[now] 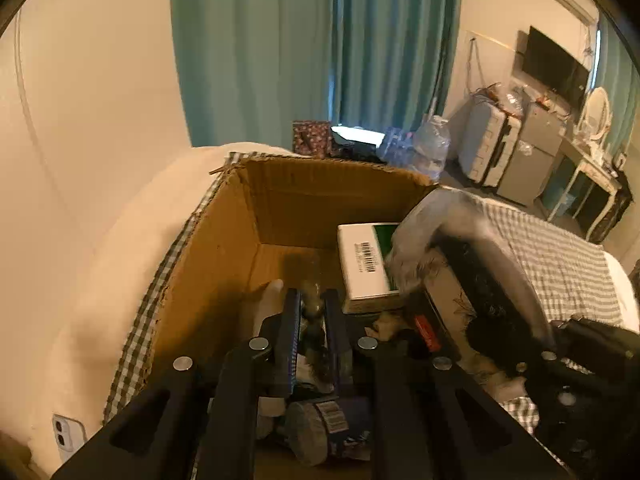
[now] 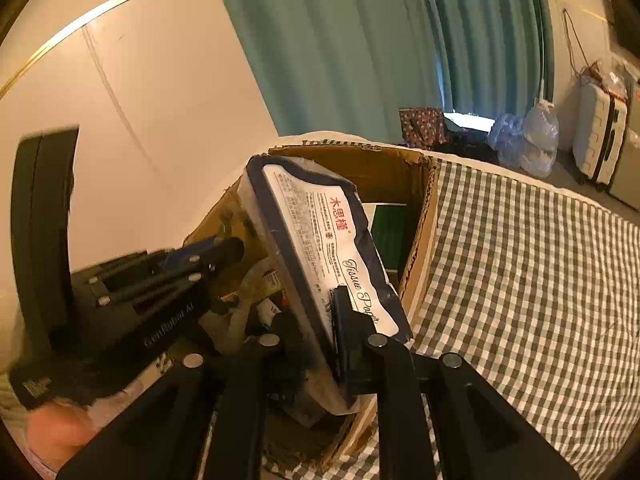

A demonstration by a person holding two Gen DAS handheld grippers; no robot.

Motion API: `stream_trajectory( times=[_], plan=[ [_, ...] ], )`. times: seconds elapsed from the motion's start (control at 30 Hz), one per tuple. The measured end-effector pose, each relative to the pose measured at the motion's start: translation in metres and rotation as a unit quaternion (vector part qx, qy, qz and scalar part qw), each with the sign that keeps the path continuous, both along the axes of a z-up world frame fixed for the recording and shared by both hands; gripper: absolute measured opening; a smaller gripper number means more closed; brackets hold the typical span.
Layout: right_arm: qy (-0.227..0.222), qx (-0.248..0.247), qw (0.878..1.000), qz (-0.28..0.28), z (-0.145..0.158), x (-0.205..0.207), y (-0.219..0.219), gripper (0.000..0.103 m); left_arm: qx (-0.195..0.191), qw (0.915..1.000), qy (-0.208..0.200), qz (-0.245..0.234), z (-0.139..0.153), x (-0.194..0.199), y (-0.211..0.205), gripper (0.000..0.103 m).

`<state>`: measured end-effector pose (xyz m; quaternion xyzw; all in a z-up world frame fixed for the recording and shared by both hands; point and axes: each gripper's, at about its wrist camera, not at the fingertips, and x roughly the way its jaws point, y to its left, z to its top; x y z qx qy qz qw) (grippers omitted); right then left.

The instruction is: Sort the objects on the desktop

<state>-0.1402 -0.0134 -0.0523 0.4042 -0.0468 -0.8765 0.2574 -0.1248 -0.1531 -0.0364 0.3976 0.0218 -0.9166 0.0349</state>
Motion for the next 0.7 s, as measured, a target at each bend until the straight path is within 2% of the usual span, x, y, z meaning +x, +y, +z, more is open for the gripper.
stream_trajectory(
  times=[0.03, 0.07, 0.1, 0.17, 0.2, 0.27, 0.4, 0.57, 0.7],
  plan=[
    [-0.003, 0.000, 1.000, -0.009, 0.001, 0.001, 0.001, 0.048, -0.005, 1.0000, -0.008, 0.004, -0.002, -0.001, 0.000, 0.040],
    [0.000, -0.003, 1.000, -0.022, 0.004, 0.002, 0.007, 0.064, -0.014, 0.9997, -0.017, 0.012, -0.004, -0.001, 0.001, 0.074],
    [0.009, -0.011, 0.999, -0.031, 0.007, 0.004, 0.014, 0.064, -0.023, 0.9995, -0.015, 0.018, -0.003, -0.002, 0.000, 0.084],
    [0.013, -0.026, 0.999, -0.039, 0.012, 0.006, 0.027, 0.064, -0.029, 0.9994, -0.001, 0.019, -0.001, 0.004, -0.001, 0.084],
    [0.015, -0.030, 0.998, -0.048, 0.015, 0.011, 0.033, 0.064, -0.031, 0.9993, -0.001, 0.019, 0.001, 0.008, 0.001, 0.088],
    [0.025, -0.034, 0.997, -0.070, 0.022, 0.025, 0.049, 0.064, -0.042, 0.9988, -0.004, 0.022, 0.004, 0.013, 0.004, 0.093],
    [0.042, -0.038, 0.993, -0.102, 0.030, 0.054, 0.085, 0.064, -0.054, 0.9983, 0.008, 0.018, 0.014, 0.037, 0.014, 0.096],
    [0.057, -0.016, 0.991, -0.124, 0.040, 0.085, 0.111, 0.065, -0.039, 0.9985, 0.021, 0.033, 0.019, 0.067, 0.016, 0.097],
    [0.087, 0.025, 0.987, -0.135, 0.042, 0.108, 0.123, 0.065, -0.008, 0.9993, 0.033, 0.018, 0.021, 0.092, 0.025, 0.099]
  ],
)
